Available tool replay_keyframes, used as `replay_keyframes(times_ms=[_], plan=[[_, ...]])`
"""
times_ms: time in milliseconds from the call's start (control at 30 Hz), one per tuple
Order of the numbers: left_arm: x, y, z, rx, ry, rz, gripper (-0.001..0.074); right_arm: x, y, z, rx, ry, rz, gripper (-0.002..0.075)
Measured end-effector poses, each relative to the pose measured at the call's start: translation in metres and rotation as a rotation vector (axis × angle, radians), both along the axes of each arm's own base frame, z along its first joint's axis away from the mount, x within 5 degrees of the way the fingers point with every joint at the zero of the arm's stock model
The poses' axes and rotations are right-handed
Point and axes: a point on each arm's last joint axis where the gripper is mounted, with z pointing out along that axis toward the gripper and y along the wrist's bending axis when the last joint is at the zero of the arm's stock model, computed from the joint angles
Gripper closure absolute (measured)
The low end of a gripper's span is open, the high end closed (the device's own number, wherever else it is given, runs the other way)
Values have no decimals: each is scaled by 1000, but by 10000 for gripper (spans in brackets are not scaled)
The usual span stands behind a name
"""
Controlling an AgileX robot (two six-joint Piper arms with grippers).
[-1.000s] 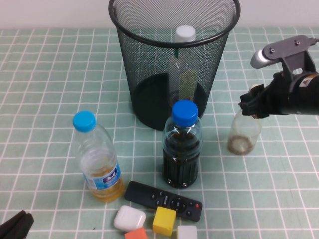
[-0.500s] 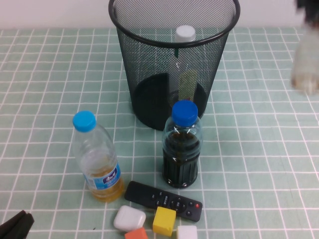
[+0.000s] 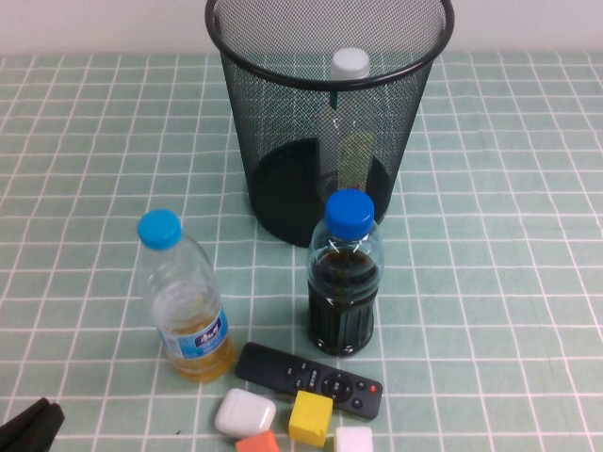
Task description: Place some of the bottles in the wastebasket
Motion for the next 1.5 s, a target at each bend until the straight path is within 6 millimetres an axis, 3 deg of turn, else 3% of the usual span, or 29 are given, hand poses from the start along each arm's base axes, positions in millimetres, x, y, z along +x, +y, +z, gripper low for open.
replay_keyframes(times_ms=[200, 300, 400, 667, 800, 867, 967, 1067, 1233, 1500], plan=[[0, 0, 0, 0, 0, 0, 739, 51, 64, -71, -65, 158, 116, 428], [0, 0, 0, -2, 1, 0, 739, 70, 82, -103, -92, 222, 133, 428], [0, 0, 0, -2, 1, 0, 739, 85, 93, -129, -106, 267, 140, 428], [0, 0, 0, -2, 1, 0, 739, 108, 108, -173, -127, 352, 154, 428], [0, 0, 0, -2, 1, 0, 739, 111, 109, -188, -168, 412, 155, 344], [0, 0, 0, -2, 1, 0, 739, 110, 109, -190, -176, 428, 149, 305], [0, 0, 0, -2, 1, 0, 739, 106, 104, -184, -191, 442, 136, 321], [0, 0, 0, -2, 1, 0, 739, 97, 97, -166, -199, 414, 118, 436], [0, 0, 0, -2, 1, 0, 739, 72, 77, -117, -176, 314, 72, 674], [0, 0, 0, -2, 1, 0, 739, 31, 46, -62, -121, 227, -8, 728]])
